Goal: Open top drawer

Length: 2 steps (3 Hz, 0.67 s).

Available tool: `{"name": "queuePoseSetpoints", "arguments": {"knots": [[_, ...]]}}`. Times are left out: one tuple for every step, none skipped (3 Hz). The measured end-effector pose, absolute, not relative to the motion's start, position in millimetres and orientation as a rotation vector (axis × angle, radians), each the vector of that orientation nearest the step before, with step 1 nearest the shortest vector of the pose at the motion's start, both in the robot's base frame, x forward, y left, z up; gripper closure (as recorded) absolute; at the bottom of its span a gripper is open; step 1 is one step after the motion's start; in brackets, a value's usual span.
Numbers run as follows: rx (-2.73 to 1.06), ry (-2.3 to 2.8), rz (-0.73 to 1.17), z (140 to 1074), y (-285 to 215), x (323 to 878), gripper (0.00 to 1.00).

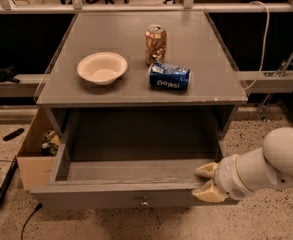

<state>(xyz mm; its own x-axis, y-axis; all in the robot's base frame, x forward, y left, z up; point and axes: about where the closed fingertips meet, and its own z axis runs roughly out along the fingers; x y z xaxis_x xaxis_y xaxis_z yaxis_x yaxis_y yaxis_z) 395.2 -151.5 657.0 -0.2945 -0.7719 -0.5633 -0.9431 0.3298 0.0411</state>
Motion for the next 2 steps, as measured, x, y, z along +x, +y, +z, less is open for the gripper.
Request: {"name": "queuePoseSetpoints", "arguments": {"knots": [[-1.508, 2.154, 0.514, 657.2, -151.5, 395.2, 0.84], [-1.508, 2.154, 0.514, 657.2, -151.5, 395.2, 0.61]]}}
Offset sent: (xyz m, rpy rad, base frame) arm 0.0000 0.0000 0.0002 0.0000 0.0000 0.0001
